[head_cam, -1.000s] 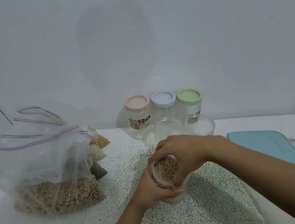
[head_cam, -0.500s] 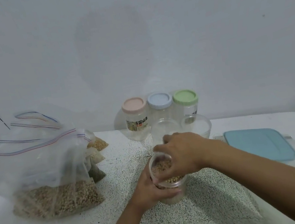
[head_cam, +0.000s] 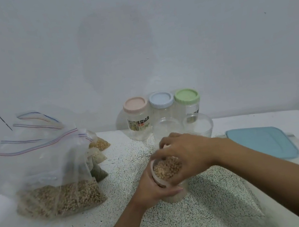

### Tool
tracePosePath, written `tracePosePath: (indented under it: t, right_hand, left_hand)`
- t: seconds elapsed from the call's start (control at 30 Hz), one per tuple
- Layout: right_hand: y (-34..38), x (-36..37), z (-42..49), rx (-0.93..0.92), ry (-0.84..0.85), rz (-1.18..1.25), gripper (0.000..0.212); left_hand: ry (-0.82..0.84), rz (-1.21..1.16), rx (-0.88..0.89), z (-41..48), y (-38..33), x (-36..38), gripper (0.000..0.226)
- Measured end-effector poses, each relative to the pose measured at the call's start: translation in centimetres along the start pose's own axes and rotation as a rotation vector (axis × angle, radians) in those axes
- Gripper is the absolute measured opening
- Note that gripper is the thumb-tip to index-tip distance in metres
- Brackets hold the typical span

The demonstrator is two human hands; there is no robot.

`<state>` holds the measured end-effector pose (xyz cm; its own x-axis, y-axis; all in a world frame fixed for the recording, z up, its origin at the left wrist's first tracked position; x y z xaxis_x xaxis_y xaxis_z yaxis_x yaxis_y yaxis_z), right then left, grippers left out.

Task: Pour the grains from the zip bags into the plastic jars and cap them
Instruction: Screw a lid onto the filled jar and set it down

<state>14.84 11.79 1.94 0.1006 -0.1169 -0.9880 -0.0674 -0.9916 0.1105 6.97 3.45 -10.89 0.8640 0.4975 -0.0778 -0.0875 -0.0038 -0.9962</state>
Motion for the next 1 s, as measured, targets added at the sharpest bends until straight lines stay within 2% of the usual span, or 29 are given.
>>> tracePosePath:
  t: [0.07, 0.2, 0.33, 0.5, 0.67, 0.8, 1.0]
  right_hand:
    - [0.0, 1.1, -0.1, -0.091, 0.084, 0.079, 0.076]
    - [-0.5, 2.6, 0.0, 0.003, -0.11, 0.036, 0.077]
    - [0.5, 3.7, 0.0, -0.009, -0.295, -0.068, 0.069]
    - [-0.4, 4.8, -0.3, -0.057, -0.278, 0.103, 0.068]
    - [0.1, 5.1, -0.3, 0.013, -0.408, 0.089, 0.07]
    - [0.4, 4.8, -0.6, 0.049, -0.43, 0.069, 0.077]
    - [-0.3, 4.9, -1.0, -0.028, -0.425, 0.292, 0.081]
  left_hand:
    - [-0.004, -0.005, 0.006, 0.0, -0.1, 0.1, 0.091]
    - [-0.021, 0.001, -0.007, -0.1, 0.0, 0.0, 0.093]
    - [-0.025, 0.001, -0.007, -0.3, -0.4, 0.3, 0.09]
    - [-0.014, 0.072, 0.006, -0.3, -0.7, 0.0, 0.092]
    - [-0.139, 0.166, 0.037, -0.8, -1.6, 0.4, 0.077]
    - [-0.212, 0.207, 0.074, -1.7, -2.5, 0.7, 0.068]
    - [-0.171, 0.227, 0.03, -2.4, -2.7, 0.1, 0.09]
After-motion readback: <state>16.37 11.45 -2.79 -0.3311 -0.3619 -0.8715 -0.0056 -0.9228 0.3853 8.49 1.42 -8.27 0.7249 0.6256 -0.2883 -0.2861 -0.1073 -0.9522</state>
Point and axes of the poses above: each hand's wrist, its own z-axis towards the middle knuckle, its own x-axis out of the palm, y = z × x, the point moved 6 cm from there along z, towards the middle knuckle, and after that the axes turned 5 degrees about -y, right-handed, at the moved point
